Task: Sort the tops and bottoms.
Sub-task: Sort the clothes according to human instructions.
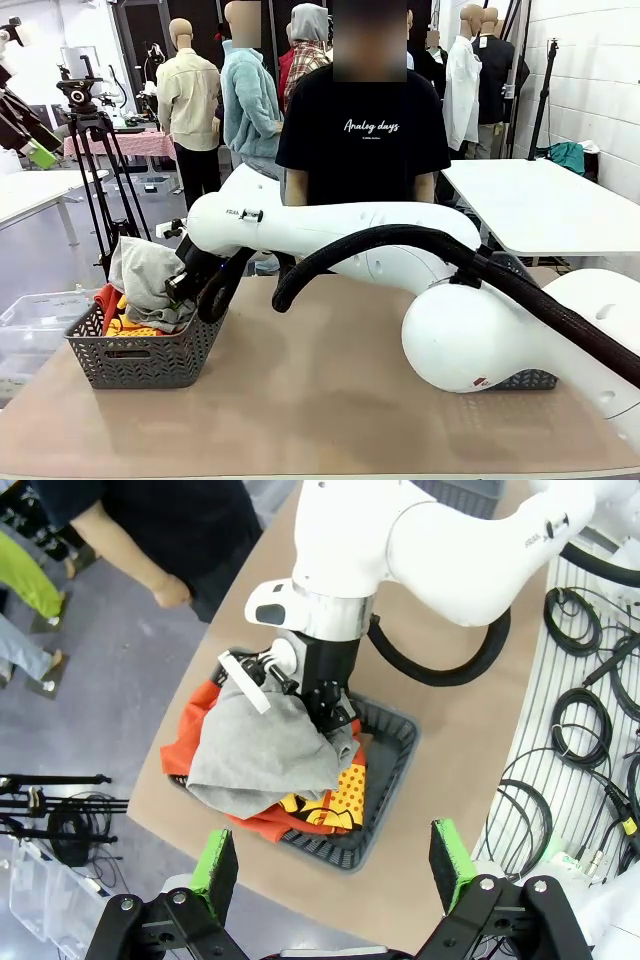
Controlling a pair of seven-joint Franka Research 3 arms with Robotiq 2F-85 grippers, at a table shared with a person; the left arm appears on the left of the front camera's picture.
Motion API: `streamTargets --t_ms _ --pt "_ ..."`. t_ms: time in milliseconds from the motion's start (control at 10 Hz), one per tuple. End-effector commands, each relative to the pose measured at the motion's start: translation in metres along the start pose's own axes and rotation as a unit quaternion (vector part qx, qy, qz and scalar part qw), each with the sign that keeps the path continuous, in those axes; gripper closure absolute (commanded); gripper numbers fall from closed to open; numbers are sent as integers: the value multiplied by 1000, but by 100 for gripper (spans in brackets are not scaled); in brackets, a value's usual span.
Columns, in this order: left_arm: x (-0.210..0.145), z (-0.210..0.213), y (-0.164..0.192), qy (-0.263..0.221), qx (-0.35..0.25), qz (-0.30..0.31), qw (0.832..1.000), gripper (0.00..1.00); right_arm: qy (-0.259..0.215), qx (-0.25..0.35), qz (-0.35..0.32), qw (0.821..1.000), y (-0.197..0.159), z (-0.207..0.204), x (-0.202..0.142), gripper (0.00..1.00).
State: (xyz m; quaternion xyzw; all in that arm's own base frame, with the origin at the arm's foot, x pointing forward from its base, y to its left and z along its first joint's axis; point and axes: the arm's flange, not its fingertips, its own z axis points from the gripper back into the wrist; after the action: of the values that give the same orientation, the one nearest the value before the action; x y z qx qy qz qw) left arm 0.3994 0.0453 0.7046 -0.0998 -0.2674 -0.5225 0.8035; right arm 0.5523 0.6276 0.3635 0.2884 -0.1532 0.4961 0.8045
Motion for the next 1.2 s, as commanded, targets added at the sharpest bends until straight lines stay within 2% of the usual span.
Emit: streamTargets --t_ms 0,100,500,600,1100 --pt "0 1 -1 -1 0 -2 1000 0 11 -15 22 1000 4 -1 24 100" --pt "0 1 -1 -1 0 -2 1000 0 12 -34 28 999 13 14 30 94" --pt "0 1 -1 -1 0 -2 1000 0 6 -73 57 996 49 62 45 16" --pt "0 1 -1 -1 0 -2 1000 0 1 -78 59 995 55 72 46 0" --pt "0 1 -1 -1 0 -2 1000 0 -28 -80 44 995 61 100 37 0"
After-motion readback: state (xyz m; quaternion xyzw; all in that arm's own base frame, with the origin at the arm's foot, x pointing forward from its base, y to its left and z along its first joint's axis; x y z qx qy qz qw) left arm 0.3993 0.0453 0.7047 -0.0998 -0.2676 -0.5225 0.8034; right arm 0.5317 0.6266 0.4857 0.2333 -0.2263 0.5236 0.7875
